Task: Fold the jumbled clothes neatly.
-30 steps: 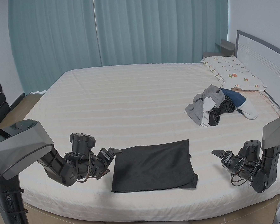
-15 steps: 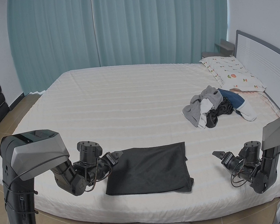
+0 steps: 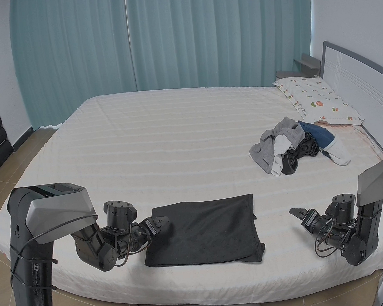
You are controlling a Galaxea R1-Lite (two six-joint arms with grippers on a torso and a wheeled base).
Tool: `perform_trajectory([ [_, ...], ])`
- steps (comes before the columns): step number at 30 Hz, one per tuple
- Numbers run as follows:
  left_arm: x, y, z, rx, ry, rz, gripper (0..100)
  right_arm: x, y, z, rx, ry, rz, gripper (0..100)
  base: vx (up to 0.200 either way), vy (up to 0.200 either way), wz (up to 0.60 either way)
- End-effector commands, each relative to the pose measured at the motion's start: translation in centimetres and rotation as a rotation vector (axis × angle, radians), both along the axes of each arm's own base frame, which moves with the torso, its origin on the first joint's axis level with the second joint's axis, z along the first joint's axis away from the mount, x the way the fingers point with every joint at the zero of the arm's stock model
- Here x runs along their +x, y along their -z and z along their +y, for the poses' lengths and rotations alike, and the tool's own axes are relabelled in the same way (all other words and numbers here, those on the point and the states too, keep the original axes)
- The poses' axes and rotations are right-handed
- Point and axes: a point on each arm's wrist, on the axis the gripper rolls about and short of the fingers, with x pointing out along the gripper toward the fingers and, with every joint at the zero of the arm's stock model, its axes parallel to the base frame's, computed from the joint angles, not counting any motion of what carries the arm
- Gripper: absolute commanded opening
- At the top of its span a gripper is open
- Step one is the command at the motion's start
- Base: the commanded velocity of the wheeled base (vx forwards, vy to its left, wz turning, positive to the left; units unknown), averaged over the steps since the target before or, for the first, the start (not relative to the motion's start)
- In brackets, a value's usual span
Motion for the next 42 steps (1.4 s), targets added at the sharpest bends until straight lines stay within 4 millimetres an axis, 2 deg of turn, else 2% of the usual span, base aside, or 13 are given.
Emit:
perform_trajectory([
  [1, 0.17, 1.13, -0.24, 0.028, 0.02, 0.002, 100, 0.03, 0.01, 0.02, 0.001, -0.001, -0.005, 100, 0.0, 0.0, 0.0],
  [20, 0.03, 1.33, -0.68, 0.037, 0.038, 0.001, 100, 0.01, -0.14, 0.19, -0.006, -0.008, -0.013, 100, 0.0, 0.0, 0.0],
  [21, 0.09, 1.34, -0.71, 0.037, 0.038, -0.001, 0, -0.03, -0.11, 0.18, -0.006, -0.008, -0.01, 100, 0.0, 0.0, 0.0],
  [42, 0.04, 1.07, -0.05, 0.037, 0.012, 0.0, 0, -0.02, -0.11, 0.14, -0.006, -0.008, -0.01, 100, 0.0, 0.0, 0.0],
])
